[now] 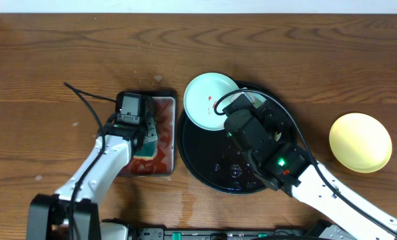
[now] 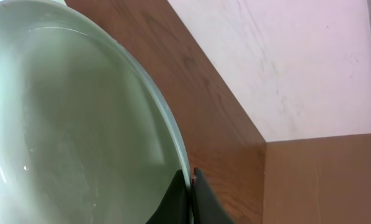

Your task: Clean dirty plates on tray and stack at the side

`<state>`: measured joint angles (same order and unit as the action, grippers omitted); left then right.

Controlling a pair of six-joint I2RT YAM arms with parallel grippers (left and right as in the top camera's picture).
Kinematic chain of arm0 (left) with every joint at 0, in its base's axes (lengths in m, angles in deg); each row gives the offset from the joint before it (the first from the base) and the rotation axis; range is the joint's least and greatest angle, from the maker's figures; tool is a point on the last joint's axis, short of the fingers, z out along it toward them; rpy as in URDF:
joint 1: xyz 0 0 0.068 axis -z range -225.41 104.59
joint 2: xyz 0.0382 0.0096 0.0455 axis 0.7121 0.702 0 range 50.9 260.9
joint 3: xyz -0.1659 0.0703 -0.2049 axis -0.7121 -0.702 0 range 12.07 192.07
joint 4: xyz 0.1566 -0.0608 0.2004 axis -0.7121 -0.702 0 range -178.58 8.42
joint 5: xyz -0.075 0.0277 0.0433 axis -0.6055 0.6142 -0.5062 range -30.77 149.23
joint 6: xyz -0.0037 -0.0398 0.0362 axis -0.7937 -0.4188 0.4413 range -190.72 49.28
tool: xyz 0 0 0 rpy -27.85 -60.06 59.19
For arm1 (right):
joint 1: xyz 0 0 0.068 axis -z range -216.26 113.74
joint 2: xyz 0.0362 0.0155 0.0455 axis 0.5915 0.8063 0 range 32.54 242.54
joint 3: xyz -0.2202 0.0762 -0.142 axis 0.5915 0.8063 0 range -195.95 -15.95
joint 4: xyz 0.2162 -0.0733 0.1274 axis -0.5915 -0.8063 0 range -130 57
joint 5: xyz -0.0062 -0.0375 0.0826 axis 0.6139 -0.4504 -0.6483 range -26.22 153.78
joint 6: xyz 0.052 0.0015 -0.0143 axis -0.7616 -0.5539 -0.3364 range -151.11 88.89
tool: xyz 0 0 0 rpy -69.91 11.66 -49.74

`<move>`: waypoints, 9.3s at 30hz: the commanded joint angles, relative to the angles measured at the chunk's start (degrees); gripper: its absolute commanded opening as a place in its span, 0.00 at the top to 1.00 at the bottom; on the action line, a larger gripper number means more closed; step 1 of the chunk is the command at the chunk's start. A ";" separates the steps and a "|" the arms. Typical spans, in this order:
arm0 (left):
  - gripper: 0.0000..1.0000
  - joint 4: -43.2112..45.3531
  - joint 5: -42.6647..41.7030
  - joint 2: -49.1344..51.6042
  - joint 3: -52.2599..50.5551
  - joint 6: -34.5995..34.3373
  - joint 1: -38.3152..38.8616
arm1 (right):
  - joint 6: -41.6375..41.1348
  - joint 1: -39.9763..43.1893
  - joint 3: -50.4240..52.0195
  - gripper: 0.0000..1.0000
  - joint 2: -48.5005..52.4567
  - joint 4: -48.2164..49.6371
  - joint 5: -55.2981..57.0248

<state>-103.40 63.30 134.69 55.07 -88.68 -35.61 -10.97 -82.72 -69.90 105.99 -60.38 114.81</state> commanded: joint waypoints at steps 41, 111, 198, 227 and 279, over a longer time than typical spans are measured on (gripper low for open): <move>0.59 -3.43 -9.68 -1.49 -0.46 3.76 -0.20 | -15.41 0.92 -1.33 0.99 0.07 -2.95 1.36; 0.92 -2.10 -11.58 7.54 -0.46 3.74 -0.09 | -51.80 100.08 13.94 0.46 0.07 -9.60 -66.71; 0.92 -2.12 -11.58 7.54 -0.46 3.74 -0.09 | -32.96 28.79 -21.57 0.99 42.64 -5.33 -67.78; 0.92 -2.34 -11.58 7.54 -0.46 3.74 -0.09 | -32.96 30.45 -21.57 0.57 34.62 -19.10 -58.60; 0.93 -6.49 -21.66 -10.21 0.85 3.78 -4.66 | -30.32 28.15 -13.40 0.99 38.36 -16.37 -57.20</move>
<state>-109.72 45.31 125.64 55.66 -85.29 -39.54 -42.18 -54.39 -84.99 142.97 -75.77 53.59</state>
